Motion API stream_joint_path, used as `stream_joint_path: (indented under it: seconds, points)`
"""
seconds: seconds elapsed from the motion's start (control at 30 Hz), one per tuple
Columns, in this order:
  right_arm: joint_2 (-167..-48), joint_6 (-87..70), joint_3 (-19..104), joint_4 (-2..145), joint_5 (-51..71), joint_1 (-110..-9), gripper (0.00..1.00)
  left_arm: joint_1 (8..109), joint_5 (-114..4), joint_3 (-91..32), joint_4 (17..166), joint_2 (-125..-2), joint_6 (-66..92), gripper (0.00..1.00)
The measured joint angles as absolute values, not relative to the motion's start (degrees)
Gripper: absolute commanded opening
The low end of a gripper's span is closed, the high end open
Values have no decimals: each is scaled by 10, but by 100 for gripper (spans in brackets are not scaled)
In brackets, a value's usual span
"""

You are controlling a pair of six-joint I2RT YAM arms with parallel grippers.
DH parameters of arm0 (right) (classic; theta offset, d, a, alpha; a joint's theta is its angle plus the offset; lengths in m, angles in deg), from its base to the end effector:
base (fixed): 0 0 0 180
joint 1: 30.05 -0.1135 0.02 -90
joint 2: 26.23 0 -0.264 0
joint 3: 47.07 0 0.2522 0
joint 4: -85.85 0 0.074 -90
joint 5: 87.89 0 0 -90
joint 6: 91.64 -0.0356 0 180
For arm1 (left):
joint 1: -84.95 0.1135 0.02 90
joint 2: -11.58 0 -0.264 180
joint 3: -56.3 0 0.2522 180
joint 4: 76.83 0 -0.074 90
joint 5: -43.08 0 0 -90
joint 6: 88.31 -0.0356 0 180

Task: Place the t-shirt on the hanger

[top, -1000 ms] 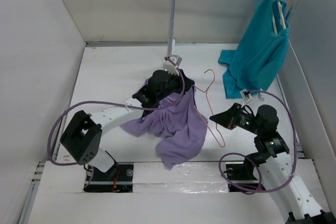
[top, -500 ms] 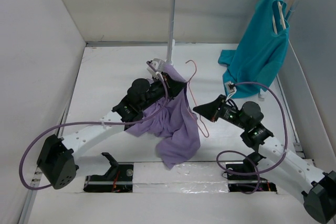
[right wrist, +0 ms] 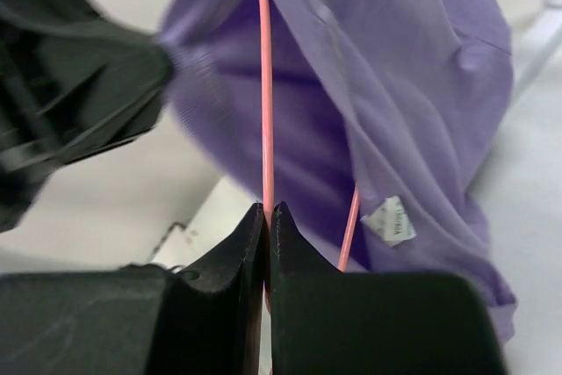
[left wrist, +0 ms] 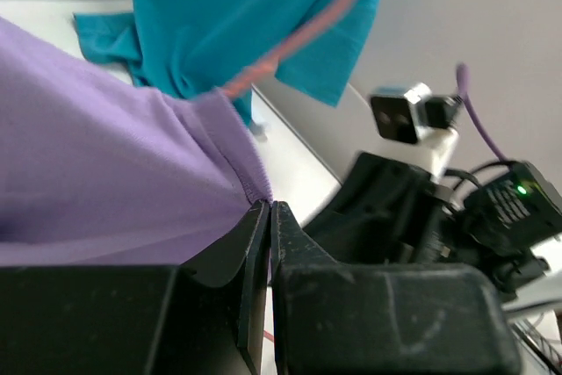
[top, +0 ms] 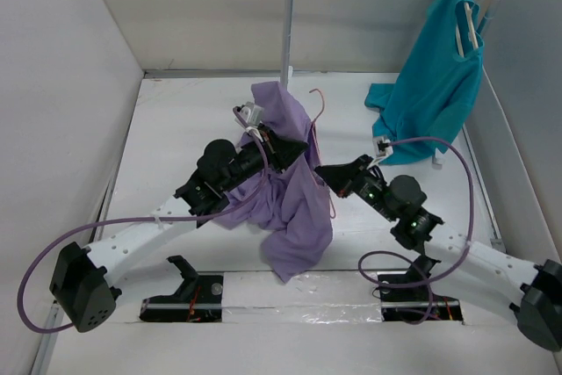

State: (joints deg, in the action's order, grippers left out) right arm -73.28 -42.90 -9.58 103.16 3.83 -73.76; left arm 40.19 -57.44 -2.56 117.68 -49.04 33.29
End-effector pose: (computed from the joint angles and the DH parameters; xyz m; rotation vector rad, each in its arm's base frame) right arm 0.1420 0.1372 0.2796 -0.0601 1.5565 1.2220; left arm 0.1721 -0.1799 0.3599 0.3333 1.4265 -1.2312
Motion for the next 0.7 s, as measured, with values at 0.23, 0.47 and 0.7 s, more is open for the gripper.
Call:
stream_joint_path:
  seconds: [0.23,0.47,0.7]
  points:
    - [-850,-393,-90,1125,-5,-744,0,405,-602,11,1182,-489,339,0]
    - [-856,-372,-89,1197,11,-745,0,404,-580,32,1157,-467,341,0]
    - [-772,-359,-114,1215,7,-745,0,404,-572,37,1149,-477,341,0]
